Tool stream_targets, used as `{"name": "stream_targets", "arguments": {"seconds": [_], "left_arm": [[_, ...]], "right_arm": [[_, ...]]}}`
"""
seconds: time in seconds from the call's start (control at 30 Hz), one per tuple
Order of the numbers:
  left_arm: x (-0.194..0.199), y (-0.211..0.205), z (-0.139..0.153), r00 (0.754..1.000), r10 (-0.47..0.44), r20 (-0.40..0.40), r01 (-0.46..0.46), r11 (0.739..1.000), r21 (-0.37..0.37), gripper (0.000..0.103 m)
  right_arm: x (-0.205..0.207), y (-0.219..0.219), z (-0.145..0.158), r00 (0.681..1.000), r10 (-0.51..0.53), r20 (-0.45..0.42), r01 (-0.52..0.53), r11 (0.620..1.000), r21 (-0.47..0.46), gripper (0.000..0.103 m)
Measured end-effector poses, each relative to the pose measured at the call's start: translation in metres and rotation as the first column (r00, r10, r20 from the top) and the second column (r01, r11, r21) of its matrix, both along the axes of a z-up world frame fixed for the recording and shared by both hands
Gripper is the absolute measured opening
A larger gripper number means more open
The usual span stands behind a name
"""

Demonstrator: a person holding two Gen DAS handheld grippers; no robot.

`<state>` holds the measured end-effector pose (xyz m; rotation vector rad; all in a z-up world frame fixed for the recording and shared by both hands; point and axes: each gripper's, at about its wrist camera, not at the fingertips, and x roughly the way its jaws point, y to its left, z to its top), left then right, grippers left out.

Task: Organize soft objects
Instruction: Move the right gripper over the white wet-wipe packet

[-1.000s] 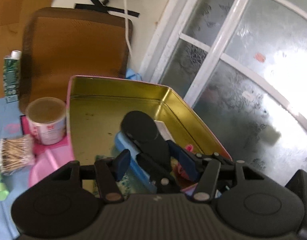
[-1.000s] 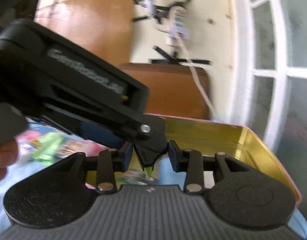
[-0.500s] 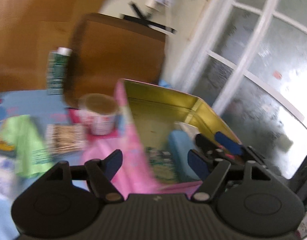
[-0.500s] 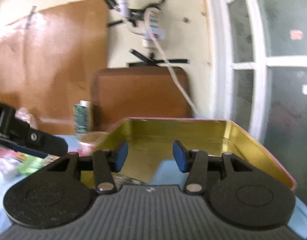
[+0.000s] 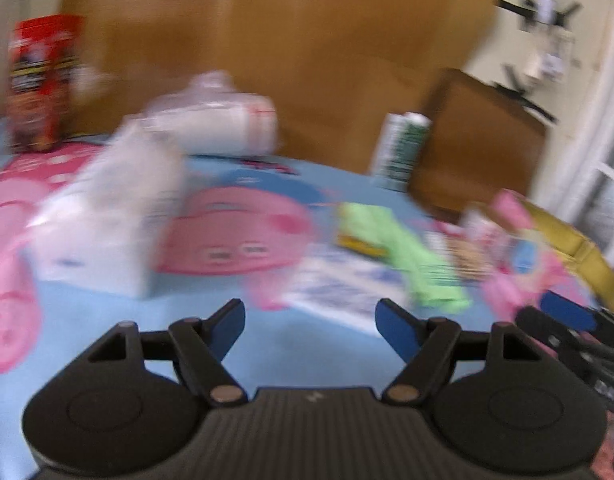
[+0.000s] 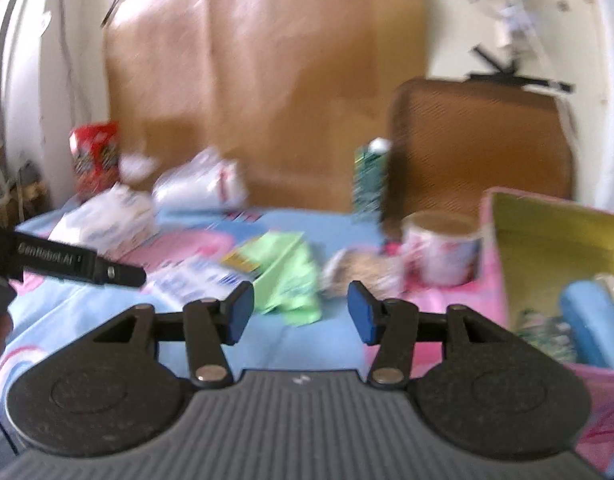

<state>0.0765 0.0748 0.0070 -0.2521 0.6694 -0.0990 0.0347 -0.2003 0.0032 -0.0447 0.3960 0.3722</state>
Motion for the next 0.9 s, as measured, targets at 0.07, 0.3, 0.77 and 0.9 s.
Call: {"name": "stream_targets", "arguments": {"seconds": [0.07,0.3,0.77,0.9], "left_arm": [[0.001,0.016,-0.007,0.999,0.045,-0.012,-0.045,0.999,0.011,0.074],[-0.004,0.02,-0.02,0.999,0.041,0.025,-0.042,0.999,0.03,0.08],[-0.005,0.03,-0.023,0.999,0.018,0.044,-0.015,0.998,-0.058,0.08],[-0.005,0.028,-0.023,0.999,0.017,0.044,-0.015,0.999,-0.045,0.08]], "right_arm": [[0.001,0.013,-0.004,0.999,0.023,-0.021,-0.024,1.0,-0.02,0.057],[0.019,0.039,-0.006,0.997,0.039,-0.07,-0.042,0.998,-0.045,0.057],[0.081,0.077,-0.014,0.98,0.128,-0.151,-0.138,0.989,-0.058,0.065],[0.106,0.077,-0.019,0.958,0.126,-0.256,-0.126,0.992,0.02,0.062]]}}
